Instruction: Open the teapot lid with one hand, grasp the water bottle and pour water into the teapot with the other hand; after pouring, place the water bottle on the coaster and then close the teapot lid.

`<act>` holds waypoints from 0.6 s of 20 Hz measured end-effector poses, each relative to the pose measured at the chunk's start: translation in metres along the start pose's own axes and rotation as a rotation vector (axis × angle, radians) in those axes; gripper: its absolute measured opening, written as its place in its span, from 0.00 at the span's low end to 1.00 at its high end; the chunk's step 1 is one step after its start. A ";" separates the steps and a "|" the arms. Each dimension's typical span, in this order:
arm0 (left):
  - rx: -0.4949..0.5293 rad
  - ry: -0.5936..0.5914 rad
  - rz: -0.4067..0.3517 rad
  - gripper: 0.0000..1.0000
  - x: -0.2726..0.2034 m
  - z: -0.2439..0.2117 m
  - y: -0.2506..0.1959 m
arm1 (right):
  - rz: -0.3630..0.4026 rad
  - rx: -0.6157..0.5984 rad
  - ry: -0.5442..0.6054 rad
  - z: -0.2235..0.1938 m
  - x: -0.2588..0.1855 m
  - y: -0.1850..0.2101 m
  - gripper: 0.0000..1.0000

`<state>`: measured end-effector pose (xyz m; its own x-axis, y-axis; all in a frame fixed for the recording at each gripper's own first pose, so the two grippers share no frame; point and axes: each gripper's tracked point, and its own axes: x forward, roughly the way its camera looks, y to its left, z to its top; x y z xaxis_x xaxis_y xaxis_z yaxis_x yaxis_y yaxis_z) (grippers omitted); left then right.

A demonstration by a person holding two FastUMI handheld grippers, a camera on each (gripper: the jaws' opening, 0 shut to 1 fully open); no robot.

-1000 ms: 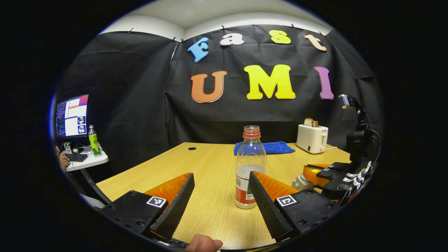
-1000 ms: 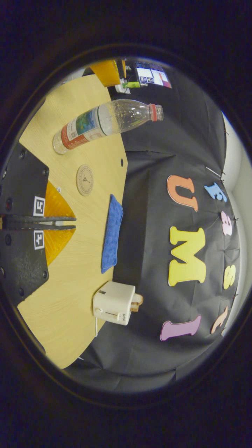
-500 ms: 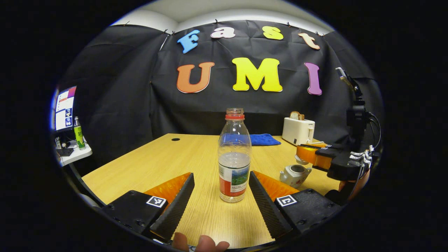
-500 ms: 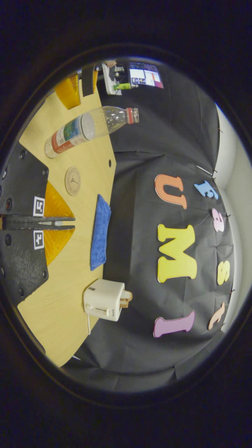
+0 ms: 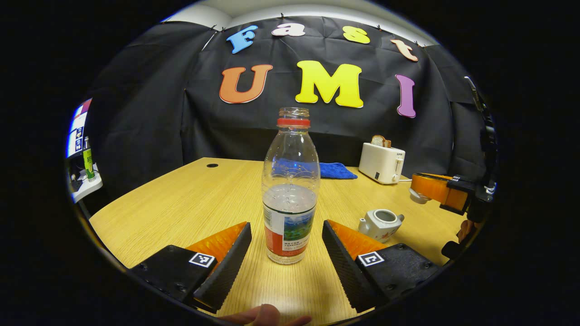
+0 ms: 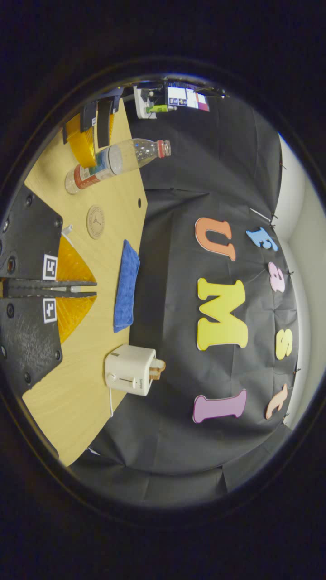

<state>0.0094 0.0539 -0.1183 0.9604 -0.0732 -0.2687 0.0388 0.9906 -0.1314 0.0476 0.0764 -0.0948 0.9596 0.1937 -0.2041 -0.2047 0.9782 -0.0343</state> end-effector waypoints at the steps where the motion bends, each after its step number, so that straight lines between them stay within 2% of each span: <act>1: 0.000 0.005 0.005 0.99 0.005 -0.002 0.002 | -0.005 -0.002 0.000 0.000 -0.002 -0.004 0.00; 8: 0.031 0.008 0.012 0.98 0.023 -0.007 0.003 | -0.014 0.001 0.004 -0.001 -0.005 -0.014 0.00; 11: 0.057 0.024 0.026 0.78 0.023 -0.007 0.006 | -0.010 0.005 0.005 -0.001 -0.007 -0.015 0.00; 12: 0.066 0.030 0.028 0.77 0.023 -0.007 0.007 | -0.007 0.009 0.005 -0.001 -0.008 -0.016 0.00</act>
<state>0.0296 0.0580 -0.1324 0.9529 -0.0479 -0.2996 0.0312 0.9977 -0.0602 0.0434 0.0589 -0.0935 0.9601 0.1865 -0.2083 -0.1963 0.9802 -0.0271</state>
